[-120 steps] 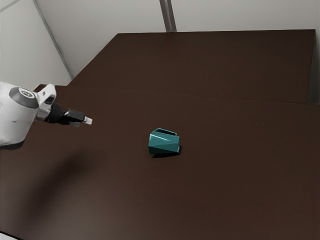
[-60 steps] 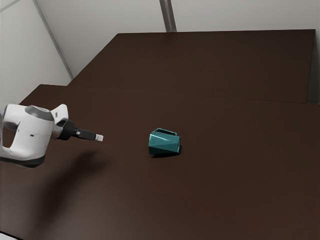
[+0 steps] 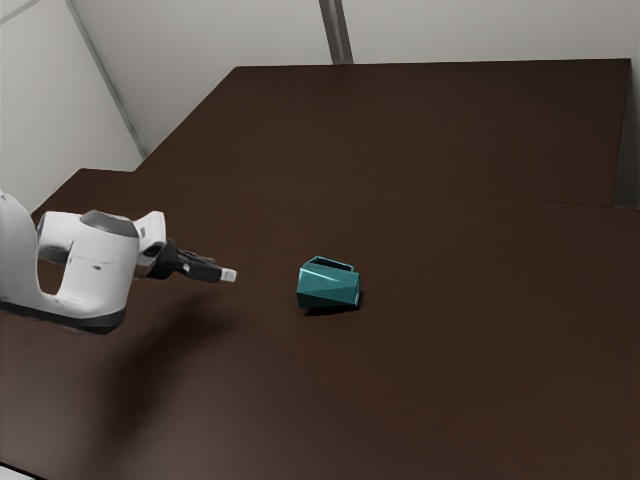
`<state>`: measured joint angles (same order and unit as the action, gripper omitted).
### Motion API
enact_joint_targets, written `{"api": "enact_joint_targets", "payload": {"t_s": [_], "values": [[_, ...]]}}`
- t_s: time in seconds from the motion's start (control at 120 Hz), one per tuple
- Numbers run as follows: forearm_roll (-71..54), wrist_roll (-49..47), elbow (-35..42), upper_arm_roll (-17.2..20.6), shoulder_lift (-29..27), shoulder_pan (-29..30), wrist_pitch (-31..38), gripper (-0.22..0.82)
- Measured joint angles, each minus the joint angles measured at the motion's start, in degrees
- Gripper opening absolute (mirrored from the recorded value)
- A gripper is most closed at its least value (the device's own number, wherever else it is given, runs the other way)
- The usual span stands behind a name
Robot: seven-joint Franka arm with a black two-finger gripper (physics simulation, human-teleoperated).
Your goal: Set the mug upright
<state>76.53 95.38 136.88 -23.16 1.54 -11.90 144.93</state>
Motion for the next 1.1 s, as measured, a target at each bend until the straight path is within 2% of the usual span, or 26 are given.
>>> {"api": "enact_joint_targets", "payload": {"t_s": [0.25,0.592,0.892,1.1], "values": [[1.3,2.7,0.1,0.1,0.3,-5.6,0.1,0.60],[3.4,5.0,0.1,1.3,0.2,-2.2,0.1,0.60],[5.5,6.1,0.9,1.4,0.8,-10.5,0.2,0.60],[6.2,6.6,1.1,1.8,2.1,-11.1,0.6,0.60]]}}
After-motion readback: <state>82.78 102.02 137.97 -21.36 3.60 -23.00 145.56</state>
